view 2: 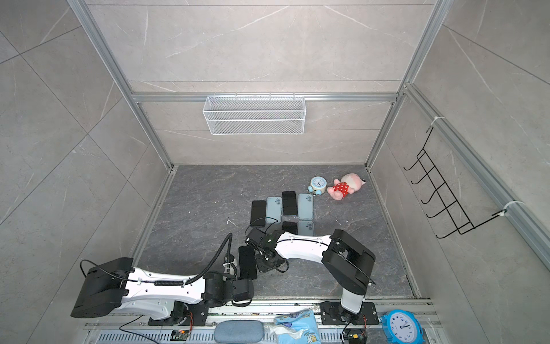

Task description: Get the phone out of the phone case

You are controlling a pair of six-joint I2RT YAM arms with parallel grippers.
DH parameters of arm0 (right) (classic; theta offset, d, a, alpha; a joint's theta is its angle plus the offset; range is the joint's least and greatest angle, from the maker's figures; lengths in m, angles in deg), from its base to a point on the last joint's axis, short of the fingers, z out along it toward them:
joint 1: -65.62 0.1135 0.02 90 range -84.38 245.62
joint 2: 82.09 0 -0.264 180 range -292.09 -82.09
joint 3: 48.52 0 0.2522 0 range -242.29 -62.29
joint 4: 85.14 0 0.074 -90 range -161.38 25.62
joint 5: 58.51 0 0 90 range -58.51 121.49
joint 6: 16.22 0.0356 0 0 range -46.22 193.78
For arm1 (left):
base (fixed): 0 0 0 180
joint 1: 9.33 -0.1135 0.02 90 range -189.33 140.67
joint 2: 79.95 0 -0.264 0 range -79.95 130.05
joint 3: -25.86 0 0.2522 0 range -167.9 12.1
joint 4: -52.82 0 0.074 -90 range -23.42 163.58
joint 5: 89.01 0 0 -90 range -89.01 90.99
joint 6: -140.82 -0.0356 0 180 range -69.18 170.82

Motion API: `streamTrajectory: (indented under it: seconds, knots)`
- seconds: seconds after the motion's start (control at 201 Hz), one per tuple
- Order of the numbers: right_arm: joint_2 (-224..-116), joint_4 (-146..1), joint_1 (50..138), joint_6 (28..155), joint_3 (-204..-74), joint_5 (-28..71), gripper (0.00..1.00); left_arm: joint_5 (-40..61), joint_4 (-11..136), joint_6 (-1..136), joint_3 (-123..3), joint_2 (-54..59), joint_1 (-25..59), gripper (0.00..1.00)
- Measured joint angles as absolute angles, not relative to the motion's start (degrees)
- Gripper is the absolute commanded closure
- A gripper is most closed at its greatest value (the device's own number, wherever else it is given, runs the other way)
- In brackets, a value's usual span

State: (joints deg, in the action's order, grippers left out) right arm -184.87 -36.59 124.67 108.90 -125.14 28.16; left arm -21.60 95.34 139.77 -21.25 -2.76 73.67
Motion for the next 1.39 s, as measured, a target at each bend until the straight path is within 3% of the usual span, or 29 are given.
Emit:
streamTrajectory:
  seconds: [0.359,0.872,1.056,1.265,1.395]
  knots:
    - [-185.9,-39.8,122.2,111.5,-126.3,26.4,0.94,-22.7,93.1,134.8,-26.2,3.5,69.3,0.73]
    - [-187.1,-52.6,114.6,119.7,-123.6,18.7,0.96,-24.0,94.9,125.6,-28.4,5.4,63.4,0.70]
    - [-186.7,-59.5,114.5,126.1,-120.6,16.7,0.96,-24.9,97.9,126.6,-25.4,-0.9,63.4,0.62]
    - [-186.6,-62.1,113.5,127.8,-119.3,15.2,0.96,-26.3,103.3,127.7,-23.6,-10.9,62.7,0.59]
    - [-186.6,-62.2,112.6,127.1,-119.2,15.3,0.97,-23.7,102.2,125.7,-22.5,-10.1,57.0,0.62]
